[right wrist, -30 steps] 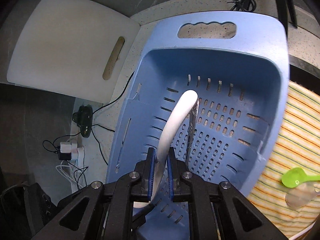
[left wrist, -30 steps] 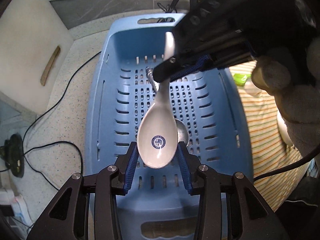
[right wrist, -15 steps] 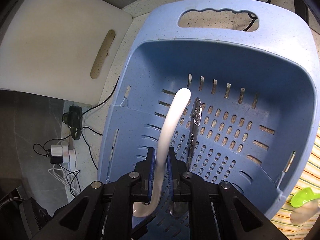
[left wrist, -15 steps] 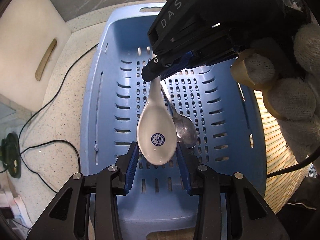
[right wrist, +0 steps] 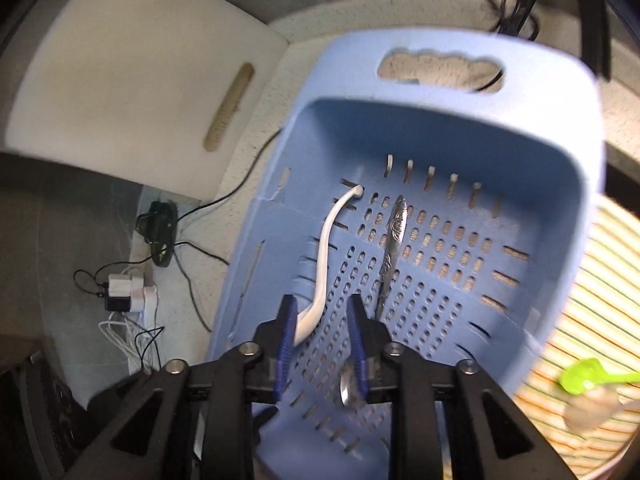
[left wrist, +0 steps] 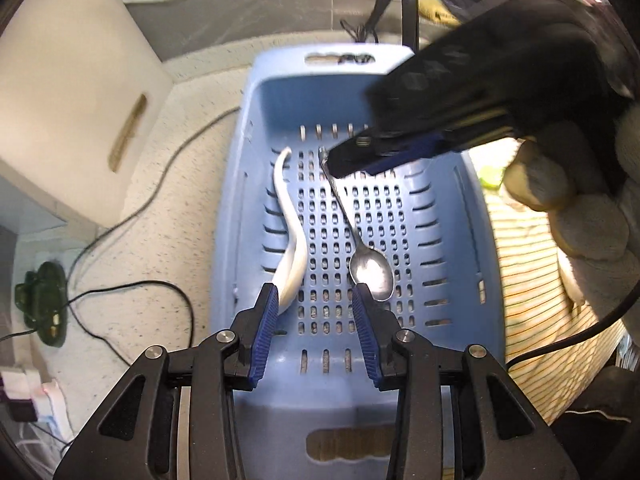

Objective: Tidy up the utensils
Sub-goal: 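Move the left gripper back over the mat toward the remaining utensils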

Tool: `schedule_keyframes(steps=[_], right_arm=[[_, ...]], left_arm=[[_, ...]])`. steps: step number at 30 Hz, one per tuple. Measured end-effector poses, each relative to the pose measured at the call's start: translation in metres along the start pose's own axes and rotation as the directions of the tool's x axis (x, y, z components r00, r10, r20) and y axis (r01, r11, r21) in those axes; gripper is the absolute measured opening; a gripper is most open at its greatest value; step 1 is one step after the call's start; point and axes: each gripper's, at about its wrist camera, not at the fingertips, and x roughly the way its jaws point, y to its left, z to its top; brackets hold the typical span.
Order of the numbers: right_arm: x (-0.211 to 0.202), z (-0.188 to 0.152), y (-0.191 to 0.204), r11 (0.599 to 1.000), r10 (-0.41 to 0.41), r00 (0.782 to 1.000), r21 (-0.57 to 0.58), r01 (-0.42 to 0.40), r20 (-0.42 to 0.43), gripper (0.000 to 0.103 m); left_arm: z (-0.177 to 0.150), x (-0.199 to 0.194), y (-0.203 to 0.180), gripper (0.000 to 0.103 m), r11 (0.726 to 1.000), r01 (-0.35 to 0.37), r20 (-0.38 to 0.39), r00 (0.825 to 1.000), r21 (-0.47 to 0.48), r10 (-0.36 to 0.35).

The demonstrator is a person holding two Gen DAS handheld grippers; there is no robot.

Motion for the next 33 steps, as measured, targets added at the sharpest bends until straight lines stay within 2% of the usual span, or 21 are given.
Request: schedule_keyframes(steps=[8,15,24,27,30,33], right_arm=[[-0.071,-0.028,-0.020,0.999,0.004,0.996,-0.041,0.000,0.086,0.032],[-0.135,-0.061,-0.063,0.997,-0.059,0.978,-0.028,0.066,0.202,0.032],[-0.206,-0.115,-0.128,0.990,-0.141,0.930,0.072,0.124,0.339,0.035],[-0.221,-0.134,-0.148,0.985,-0.166,0.916,0.108,0.136,0.365,0.038],[-0.235,-0.154,-0.166,0.978,-0.200,0.891,0.141,0.155,0.408,0.044],[-0.241,-0.169,-0.184,0.972,-0.218,0.881,0.179,0.156,0.420,0.045]], left_arm=[[-0.003,-0.030,-0.033,0.037,1.000,0.017,0.072,0.997,0.011,-0.017],[0.001,-0.043,-0.071,0.037,0.995,0.077,0.115,0.990,0.069,-0.085],[0.008,-0.038,-0.130,0.037,0.976,0.147,0.108,0.980,0.162,-0.166],[0.011,-0.035,-0.150,0.037,0.967,0.167,0.103,0.977,0.193,-0.189],[0.012,-0.031,-0.167,0.037,0.958,0.186,0.092,0.973,0.219,-0.210],[0.014,-0.026,-0.181,0.037,0.949,0.201,0.075,0.972,0.244,-0.225]])
